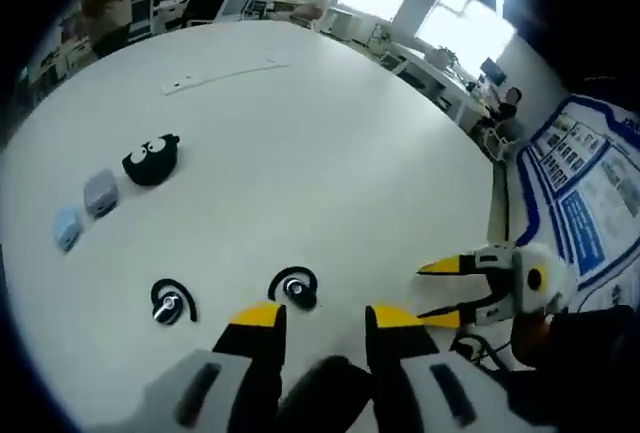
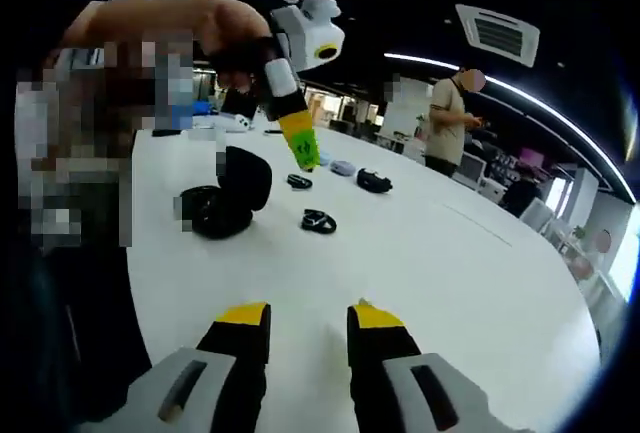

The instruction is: Pick up the earbuds from the table and place the earbuds into the earbud case

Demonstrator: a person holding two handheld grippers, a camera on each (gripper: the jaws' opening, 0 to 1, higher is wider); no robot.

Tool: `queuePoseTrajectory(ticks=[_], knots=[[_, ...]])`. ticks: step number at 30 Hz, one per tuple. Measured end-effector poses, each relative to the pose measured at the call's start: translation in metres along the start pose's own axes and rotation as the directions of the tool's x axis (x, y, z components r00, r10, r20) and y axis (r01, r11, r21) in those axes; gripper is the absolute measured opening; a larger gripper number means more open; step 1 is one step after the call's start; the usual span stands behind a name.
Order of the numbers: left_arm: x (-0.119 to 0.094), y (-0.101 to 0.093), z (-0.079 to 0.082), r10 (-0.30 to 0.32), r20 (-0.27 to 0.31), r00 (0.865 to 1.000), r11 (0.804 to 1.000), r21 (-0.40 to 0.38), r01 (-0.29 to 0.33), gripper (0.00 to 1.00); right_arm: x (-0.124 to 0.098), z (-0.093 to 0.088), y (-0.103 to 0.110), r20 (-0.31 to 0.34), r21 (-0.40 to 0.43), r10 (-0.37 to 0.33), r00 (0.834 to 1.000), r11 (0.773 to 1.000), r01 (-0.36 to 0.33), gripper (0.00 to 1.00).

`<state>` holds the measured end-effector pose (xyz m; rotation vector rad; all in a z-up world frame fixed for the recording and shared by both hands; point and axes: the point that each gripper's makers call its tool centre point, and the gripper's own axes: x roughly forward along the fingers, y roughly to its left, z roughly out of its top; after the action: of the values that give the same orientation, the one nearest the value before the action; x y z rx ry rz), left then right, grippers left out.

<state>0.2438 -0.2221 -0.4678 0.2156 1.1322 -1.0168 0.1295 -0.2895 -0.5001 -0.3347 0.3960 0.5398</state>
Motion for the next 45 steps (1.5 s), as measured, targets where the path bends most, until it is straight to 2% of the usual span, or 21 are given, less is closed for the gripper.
queuePoseTrajectory(ticks=[3, 6, 8, 10, 17, 24, 31, 41, 42, 45], knots=[[0.013, 0.001, -0.009, 0.029, -0.077, 0.997, 1.000, 0.000, -0.029, 0.26, -0.005, 0.001, 0.001, 0.010, 0.012, -0.006, 1.000, 1.000, 0.006, 0.30], [0.025, -0.008, -0.017, -0.005, -0.115, 0.993, 0.998, -0.067, -0.003, 0.24, -0.015, 0.001, 0.003, 0.025, 0.028, -0.021, 0.999, 0.999, 0.020, 0.30], [0.029, -0.006, -0.015, 0.010, -0.117, 0.993, 0.998, -0.065, -0.017, 0.24, -0.020, 0.001, 0.004, 0.034, 0.039, -0.031, 0.999, 0.999, 0.029, 0.30], [0.031, 0.000, -0.012, 0.050, -0.116, 0.992, 0.997, -0.045, -0.055, 0.24, -0.024, -0.001, 0.005, 0.039, 0.051, -0.034, 0.999, 0.998, 0.032, 0.30], [0.038, 0.004, -0.011, 0.066, -0.129, 0.990, 0.994, -0.074, -0.076, 0.23, -0.031, -0.014, 0.004, 0.029, 0.070, -0.041, 0.999, 0.997, 0.039, 0.30], [0.043, 0.013, -0.010, 0.088, -0.145, 0.985, 0.992, -0.074, -0.100, 0.19, -0.032, -0.016, 0.006, 0.027, 0.071, -0.036, 0.999, 0.997, 0.034, 0.30], [0.048, 0.008, -0.014, 0.116, -0.165, 0.980, 0.993, -0.014, -0.120, 0.17, -0.031, -0.018, 0.009, 0.016, 0.063, -0.034, 0.999, 0.997, 0.033, 0.30], [0.047, 0.006, -0.012, 0.097, -0.141, 0.985, 0.995, 0.042, -0.092, 0.14, -0.032, -0.019, 0.013, 0.014, 0.064, -0.030, 0.999, 0.998, 0.029, 0.29], [0.046, 0.006, -0.008, 0.092, -0.126, 0.988, 0.995, 0.046, -0.087, 0.04, -0.032, -0.019, 0.013, 0.013, 0.063, -0.031, 0.999, 0.998, 0.030, 0.29], [0.040, 0.008, 0.000, 0.073, -0.096, 0.993, 0.995, 0.081, -0.066, 0.03, -0.032, -0.019, 0.013, 0.011, 0.059, -0.029, 1.000, 0.998, 0.029, 0.29]])
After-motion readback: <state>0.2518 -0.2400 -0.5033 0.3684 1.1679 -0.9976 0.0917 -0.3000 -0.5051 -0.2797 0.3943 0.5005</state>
